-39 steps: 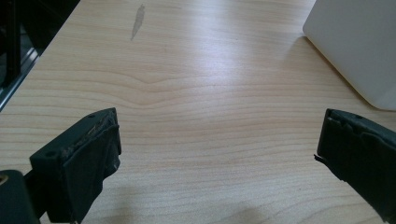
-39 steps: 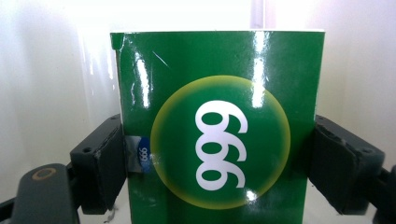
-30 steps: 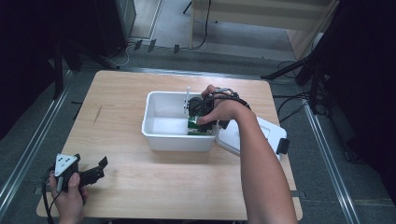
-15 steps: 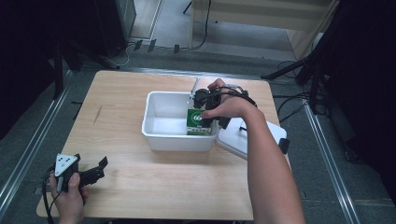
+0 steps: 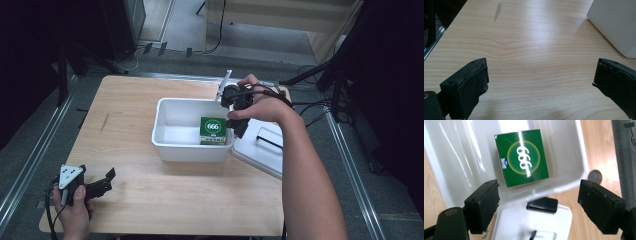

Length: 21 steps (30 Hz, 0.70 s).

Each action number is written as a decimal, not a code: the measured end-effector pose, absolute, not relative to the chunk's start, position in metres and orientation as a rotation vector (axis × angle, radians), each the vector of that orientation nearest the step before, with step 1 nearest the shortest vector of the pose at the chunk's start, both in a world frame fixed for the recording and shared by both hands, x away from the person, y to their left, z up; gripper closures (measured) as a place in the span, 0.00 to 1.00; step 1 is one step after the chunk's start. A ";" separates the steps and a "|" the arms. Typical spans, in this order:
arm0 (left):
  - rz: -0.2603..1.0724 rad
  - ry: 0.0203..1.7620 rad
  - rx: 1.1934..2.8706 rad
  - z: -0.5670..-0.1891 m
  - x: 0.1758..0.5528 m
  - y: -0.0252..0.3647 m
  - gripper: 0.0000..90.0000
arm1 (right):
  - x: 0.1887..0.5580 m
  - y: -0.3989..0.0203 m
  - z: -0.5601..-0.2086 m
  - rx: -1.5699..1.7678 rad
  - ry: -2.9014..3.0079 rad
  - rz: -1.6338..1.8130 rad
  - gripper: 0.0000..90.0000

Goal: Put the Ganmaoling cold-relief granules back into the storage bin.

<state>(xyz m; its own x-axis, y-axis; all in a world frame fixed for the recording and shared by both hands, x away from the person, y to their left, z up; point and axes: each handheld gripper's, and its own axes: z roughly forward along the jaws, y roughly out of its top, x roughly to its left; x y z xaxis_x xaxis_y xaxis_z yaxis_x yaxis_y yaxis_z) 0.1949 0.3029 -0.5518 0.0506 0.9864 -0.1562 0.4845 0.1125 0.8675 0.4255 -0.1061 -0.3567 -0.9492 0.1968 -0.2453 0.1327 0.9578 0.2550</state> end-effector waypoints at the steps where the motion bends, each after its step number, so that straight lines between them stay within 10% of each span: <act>1: 0.757 1.554 1.492 -0.552 0.195 0.303 0.00 | 0.425 -0.109 -0.354 0.260 2.833 0.344 0.19; 21: 0.772 1.544 1.482 -0.552 0.193 0.302 0.00 | 0.419 -0.186 -0.348 0.456 2.835 0.392 0.39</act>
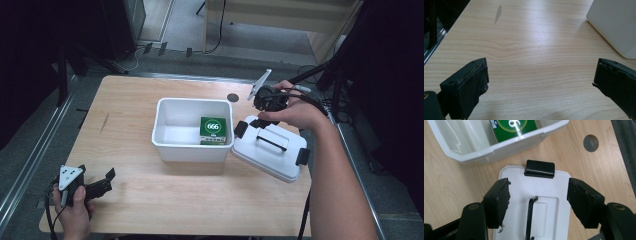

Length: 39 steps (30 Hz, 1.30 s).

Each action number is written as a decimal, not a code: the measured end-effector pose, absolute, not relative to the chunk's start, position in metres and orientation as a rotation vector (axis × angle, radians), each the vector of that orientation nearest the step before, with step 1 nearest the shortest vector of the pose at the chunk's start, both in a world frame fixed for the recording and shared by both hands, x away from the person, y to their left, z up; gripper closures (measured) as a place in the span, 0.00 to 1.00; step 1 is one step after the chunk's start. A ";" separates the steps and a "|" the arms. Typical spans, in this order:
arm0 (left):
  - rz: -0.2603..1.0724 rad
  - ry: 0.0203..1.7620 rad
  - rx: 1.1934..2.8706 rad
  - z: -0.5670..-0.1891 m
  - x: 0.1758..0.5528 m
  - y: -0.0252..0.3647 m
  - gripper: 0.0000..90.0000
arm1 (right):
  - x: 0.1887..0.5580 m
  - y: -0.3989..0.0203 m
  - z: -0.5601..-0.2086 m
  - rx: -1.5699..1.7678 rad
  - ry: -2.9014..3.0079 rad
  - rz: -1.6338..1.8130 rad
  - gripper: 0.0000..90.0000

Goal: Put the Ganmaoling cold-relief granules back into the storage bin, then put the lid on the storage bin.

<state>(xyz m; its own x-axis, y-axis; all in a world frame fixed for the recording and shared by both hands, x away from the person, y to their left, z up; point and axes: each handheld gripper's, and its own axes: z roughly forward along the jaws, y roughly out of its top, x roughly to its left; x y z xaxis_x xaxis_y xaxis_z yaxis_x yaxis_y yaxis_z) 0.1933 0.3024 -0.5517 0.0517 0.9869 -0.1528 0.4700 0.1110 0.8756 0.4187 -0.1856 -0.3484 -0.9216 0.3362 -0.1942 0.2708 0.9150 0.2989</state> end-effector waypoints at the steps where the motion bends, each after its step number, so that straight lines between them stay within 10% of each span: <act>1: 0.773 1.546 1.481 -0.552 0.193 0.302 0.00 | 0.419 -0.188 -0.349 0.462 2.836 0.382 0.39; 39: 0.781 1.539 1.483 -0.552 0.193 0.302 0.00 | 0.420 -0.241 -0.445 0.676 2.870 0.122 0.76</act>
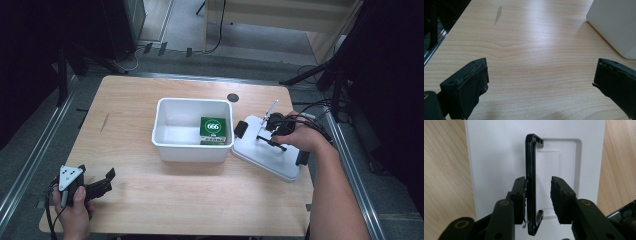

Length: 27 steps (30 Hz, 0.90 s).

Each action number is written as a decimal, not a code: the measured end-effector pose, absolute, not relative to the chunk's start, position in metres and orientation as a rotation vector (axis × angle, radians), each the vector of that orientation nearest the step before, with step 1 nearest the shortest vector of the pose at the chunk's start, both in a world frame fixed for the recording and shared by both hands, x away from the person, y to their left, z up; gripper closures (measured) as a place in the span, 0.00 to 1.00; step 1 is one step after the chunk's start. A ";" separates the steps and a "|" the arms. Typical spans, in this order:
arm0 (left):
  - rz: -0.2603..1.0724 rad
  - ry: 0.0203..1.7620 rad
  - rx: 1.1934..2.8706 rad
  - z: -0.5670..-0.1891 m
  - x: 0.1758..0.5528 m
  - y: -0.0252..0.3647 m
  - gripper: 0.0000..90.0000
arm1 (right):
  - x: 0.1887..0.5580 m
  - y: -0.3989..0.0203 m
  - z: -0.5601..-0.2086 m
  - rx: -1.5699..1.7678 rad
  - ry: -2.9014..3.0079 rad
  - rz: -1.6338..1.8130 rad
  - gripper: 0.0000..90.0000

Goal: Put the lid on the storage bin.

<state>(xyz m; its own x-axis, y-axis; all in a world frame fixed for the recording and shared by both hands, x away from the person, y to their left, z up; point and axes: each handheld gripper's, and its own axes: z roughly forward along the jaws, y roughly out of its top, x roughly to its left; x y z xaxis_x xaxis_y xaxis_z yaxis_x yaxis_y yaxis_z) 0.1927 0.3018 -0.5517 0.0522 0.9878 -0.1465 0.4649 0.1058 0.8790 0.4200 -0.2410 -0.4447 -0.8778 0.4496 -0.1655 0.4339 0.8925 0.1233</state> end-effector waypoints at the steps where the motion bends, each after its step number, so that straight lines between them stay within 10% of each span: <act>1: 0.781 1.539 1.484 -0.552 0.193 0.302 0.00 | 0.421 -0.240 -0.446 0.672 2.872 0.119 0.78; 27: 0.782 1.543 1.481 -0.552 0.193 0.301 0.00 | 0.414 -0.256 -0.422 0.534 2.812 0.117 0.95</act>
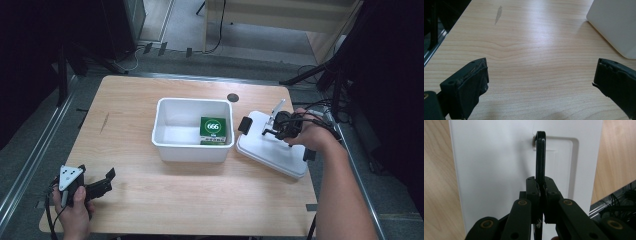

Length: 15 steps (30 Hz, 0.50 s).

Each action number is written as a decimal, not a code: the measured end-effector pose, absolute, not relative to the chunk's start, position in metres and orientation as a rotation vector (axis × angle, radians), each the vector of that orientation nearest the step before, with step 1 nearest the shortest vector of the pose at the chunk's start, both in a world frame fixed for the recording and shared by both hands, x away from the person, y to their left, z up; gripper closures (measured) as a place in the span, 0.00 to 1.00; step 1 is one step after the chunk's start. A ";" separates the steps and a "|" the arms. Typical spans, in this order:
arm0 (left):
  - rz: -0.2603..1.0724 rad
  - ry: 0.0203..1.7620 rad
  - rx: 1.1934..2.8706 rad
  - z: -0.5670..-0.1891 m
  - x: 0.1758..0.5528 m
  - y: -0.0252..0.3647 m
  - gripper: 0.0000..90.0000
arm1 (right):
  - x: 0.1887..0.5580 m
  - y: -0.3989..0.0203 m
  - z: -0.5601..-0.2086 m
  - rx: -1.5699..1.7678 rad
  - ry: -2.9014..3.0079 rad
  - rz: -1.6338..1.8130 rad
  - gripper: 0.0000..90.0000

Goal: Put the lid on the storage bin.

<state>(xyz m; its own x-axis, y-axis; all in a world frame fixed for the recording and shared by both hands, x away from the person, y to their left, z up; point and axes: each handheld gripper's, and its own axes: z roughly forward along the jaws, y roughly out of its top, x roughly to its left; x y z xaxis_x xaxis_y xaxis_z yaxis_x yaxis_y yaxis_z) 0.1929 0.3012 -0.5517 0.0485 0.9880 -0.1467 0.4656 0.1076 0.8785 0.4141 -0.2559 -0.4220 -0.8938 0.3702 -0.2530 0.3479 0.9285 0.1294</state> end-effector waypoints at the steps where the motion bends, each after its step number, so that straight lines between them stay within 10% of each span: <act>1: 0.782 1.543 1.482 -0.552 0.193 0.301 0.00 | 0.413 -0.257 -0.415 0.525 2.817 0.120 0.95; 15: 0.785 1.540 1.483 -0.552 0.193 0.301 0.00 | 0.406 -0.252 -0.348 0.466 2.781 0.125 0.95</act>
<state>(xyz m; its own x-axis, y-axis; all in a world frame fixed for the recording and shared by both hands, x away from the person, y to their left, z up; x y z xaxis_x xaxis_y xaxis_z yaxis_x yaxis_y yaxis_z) 0.1929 0.3011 -0.5517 0.0495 0.9884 -0.1436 0.4642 0.1046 0.8795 0.4059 -0.2523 -0.3475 -0.8964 0.3308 -0.2951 0.3031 0.9431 0.1366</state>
